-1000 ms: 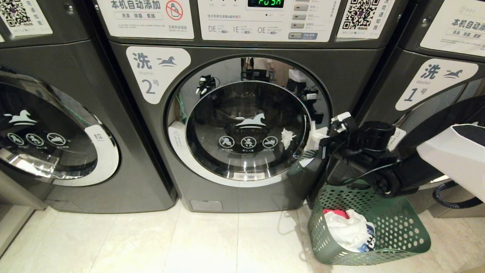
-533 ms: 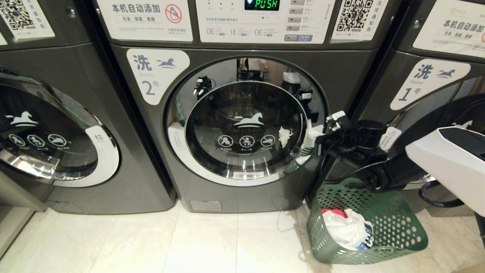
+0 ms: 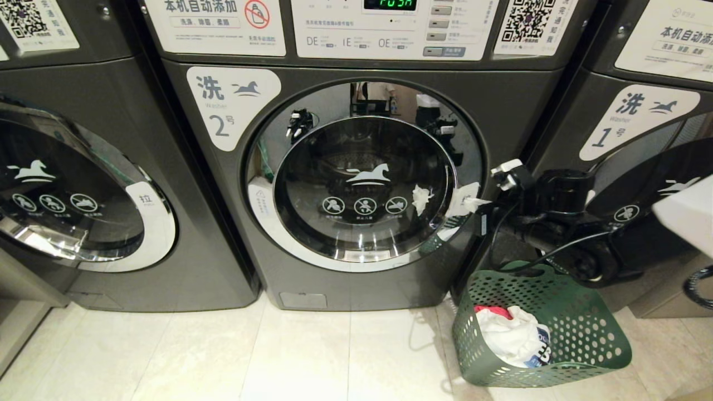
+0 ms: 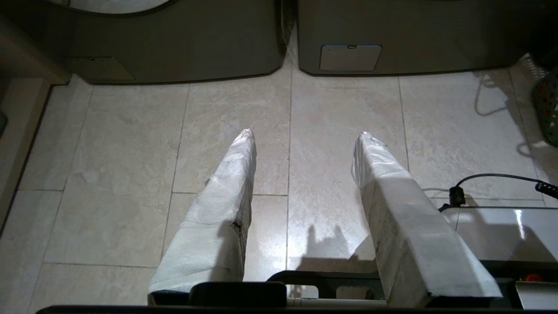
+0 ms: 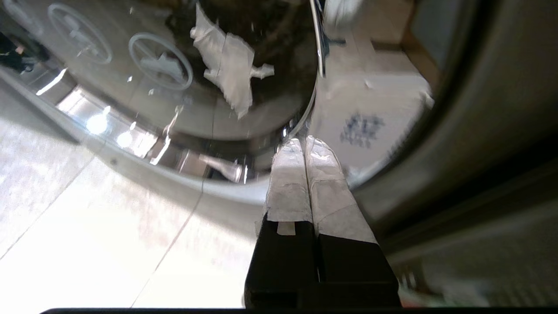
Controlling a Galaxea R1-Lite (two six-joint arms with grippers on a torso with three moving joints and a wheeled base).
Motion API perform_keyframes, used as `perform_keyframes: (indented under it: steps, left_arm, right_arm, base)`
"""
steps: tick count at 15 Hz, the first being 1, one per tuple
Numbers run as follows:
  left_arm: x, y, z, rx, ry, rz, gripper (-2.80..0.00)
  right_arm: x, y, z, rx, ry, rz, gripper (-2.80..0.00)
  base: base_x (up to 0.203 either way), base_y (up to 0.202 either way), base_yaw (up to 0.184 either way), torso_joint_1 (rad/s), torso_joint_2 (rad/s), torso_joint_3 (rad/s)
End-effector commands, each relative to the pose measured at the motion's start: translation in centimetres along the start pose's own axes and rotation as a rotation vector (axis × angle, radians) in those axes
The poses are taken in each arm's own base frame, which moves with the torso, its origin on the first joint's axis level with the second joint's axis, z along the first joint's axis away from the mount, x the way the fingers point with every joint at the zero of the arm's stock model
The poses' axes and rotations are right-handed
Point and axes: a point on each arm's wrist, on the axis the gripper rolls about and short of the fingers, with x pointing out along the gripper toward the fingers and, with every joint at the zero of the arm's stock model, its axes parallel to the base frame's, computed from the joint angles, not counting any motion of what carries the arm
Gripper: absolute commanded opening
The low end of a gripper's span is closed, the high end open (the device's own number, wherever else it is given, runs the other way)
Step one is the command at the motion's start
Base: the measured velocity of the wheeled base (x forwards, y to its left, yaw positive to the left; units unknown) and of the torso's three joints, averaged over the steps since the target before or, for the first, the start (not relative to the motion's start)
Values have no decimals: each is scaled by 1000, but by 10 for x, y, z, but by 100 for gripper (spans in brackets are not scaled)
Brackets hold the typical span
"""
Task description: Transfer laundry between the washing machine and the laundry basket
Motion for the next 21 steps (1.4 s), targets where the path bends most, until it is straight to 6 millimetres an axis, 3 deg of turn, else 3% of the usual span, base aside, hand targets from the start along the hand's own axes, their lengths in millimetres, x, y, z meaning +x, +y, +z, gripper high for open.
perform_keyframes:
  steps: [1, 3, 7, 10, 14, 16, 21]
  left_arm:
    - [5, -2, -6, 10, 21, -35, -280]
    - [12, -4, -12, 53, 28, -74, -280]
    - [15, -6, -13, 5, -6, -149, -280]
    - [19, -7, -12, -5, -39, -170, -280]
    - [36, -7, -8, -1, -297, -110, -280]
    - [37, -7, -10, -18, -282, -108, -280]
    - [38, -7, -11, -16, -270, -97, -280]
  right_arm:
    - [-79, 14, 51, -21, -30, -5, -280]
    - [-140, 30, 38, -14, 60, -9, -280]
    - [-255, 63, -26, -1, 208, -26, -280]
    - [-312, 80, -67, -4, 269, -67, -280]
    - [-368, 94, -85, -10, 232, -109, -280]
    - [-386, 98, -96, 20, 267, -165, -280]
    - [-391, 99, -100, 136, 297, -291, -280]
  base:
    - [0, 0, 0, 0, 0, 0]
    - [0, 0, 0, 0, 0, 0]
    - [0, 0, 0, 0, 0, 0]
    - [0, 0, 0, 0, 0, 0]
    - [0, 0, 0, 0, 0, 0]
    - [0, 0, 0, 0, 0, 0]
    - [0, 0, 0, 0, 0, 0]
